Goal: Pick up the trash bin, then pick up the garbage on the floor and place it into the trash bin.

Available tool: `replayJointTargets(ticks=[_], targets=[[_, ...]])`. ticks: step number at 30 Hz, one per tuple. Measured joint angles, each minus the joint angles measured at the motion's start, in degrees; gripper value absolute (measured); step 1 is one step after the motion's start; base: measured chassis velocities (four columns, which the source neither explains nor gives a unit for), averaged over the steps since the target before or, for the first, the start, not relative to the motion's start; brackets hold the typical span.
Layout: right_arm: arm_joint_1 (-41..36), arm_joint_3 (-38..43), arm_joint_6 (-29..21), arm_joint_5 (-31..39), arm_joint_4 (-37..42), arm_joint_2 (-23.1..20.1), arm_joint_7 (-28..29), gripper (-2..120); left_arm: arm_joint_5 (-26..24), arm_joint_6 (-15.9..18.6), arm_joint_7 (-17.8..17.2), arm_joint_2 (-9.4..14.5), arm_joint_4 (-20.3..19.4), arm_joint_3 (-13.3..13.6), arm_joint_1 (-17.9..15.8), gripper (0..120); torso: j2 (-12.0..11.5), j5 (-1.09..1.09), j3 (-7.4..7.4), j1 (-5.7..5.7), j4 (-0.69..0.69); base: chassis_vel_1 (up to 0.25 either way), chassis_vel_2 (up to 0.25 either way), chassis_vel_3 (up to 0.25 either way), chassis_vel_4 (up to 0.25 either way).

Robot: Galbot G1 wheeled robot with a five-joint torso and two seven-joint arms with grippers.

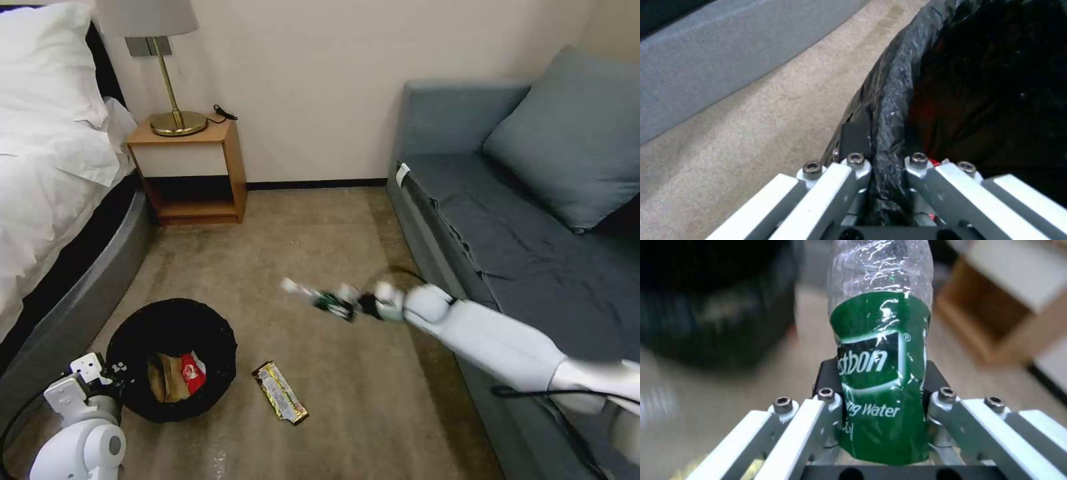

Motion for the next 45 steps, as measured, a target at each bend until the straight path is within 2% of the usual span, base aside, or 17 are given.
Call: replayJointTargets(ticks=[1,3,4,7,8,11,14,17,21,23,26,27,30,31,36,40,45], targets=[[3.1,-5.0,-2.5,4.7,3.7,5.3,5.8,22,0.2,0.1,0.0,-0.1,-0.3,0.2,0.1,3,0.0,-0.01,0.00,0.00,-0.03,0.000,0.000,0.000,0.000],[4.5,-9.8,-3.4,6.7,4.3,12.2,9.9,22,0.4,0.2,0.1,-0.3,-0.6,0.3,0.2,3,0.0,0.02,0.00,0.00,0.03,0.000,0.000,0.000,0.000],[4.5,-9.8,-3.4,6.7,4.3,12.2,9.9,22,0.4,0.2,0.1,-0.3,-0.6,0.3,0.2,3,0.0,0.02,0.00,0.00,0.03,0.000,0.000,0.000,0.000],[5.5,-14.9,-3.5,7.5,1.8,18.6,12.9,22,0.5,0.3,0.0,-0.3,-1.1,0.3,0.5,3,0.0,0.00,0.00,0.00,0.05,0.000,0.000,0.000,0.000],[5.5,-14.9,-3.5,7.5,1.8,18.6,12.9,22,0.5,0.3,0.0,-0.3,-1.1,0.3,0.5,3,0.0,0.00,0.00,0.00,0.05,0.000,0.000,0.000,0.000],[5.6,-17.6,-3.1,6.7,-2.2,22.3,14.6,22,0.4,0.3,0.0,-0.5,-1.6,0.3,0.7,3,0.0,0.01,0.00,0.00,-0.01,0.000,0.000,0.000,0.000],[5.4,-18.2,-3.0,6.6,-3.2,23.1,15.4,22,0.4,0.3,0.0,-0.6,-1.8,0.2,0.9,3,0.0,0.01,0.00,0.00,-0.02,0.000,0.000,0.000,0.000],[5.1,-19.0,-3.2,6.7,-3.4,23.8,17.3,28,0.5,0.3,0.0,-0.7,-1.8,0.2,1.0,3,0.0,0.01,0.00,0.00,-0.01,0.000,0.000,0.000,0.000],[4.8,-19.7,-3.4,6.7,-3.5,24.2,19.0,47,0.4,0.3,0.0,-0.7,-1.9,0.1,1.0,3,0.0,0.02,0.00,0.00,-0.02,0.000,0.000,0.000,0.000],[4.9,-19.8,-3.4,6.7,-3.3,24.1,19.1,50,0.4,0.3,0.0,-0.7,-1.9,0.1,0.9,3,0.0,0.02,0.00,0.00,-0.01,0.000,0.000,0.000,0.000],[5.3,-19.8,-3.5,7.1,-2.5,23.6,19.2,65,0.3,0.3,0.0,-0.7,-2.0,0.1,0.9,3,0.0,0.02,0.00,0.00,-0.02,0.000,0.000,0.000,0.000],[5.3,-19.8,-3.5,7.1,-2.5,23.6,19.2,65,0.3,0.3,0.0,-0.7,-2.0,0.1,0.9,3,0.0,0.02,0.00,0.00,-0.02,0.000,0.000,0.000,0.000],[5.3,-19.7,-3.6,7.3,-1.6,23.1,19.5,81,0.3,0.3,0.0,-0.7,-2.0,0.1,0.9,3,0.0,0.02,0.00,0.00,-0.02,0.000,0.000,0.000,0.000],[5.3,-19.7,-3.6,7.3,-1.6,23.1,19.5,81,0.3,0.3,0.0,-0.7,-2.0,0.1,0.9,3,0.0,0.02,0.00,0.00,-0.02,0.000,0.000,0.000,0.000],[5.2,-18.2,-3.6,7.3,-0.4,22.8,20.3,98,0.2,0.3,0.0,-0.7,-2.0,0.0,0.8,3,0.0,0.03,0.00,0.00,-0.01,0.000,0.000,0.000,0.000],[5.7,-15.6,-4.8,7.3,0.9,21.7,21.6,100,0.2,0.3,0.0,-0.8,-2.0,-0.2,0.9,3,0.0,0.03,0.00,0.00,0.00,0.000,0.000,0.000,0.000],[6.6,-12.2,-10.9,7.3,3.2,17.1,27.2,100,-0.1,0.2,0.0,-0.7,-1.9,-0.6,0.7,3,0.0,0.04,0.00,0.00,-0.01,0.000,0.000,0.000,0.000]])
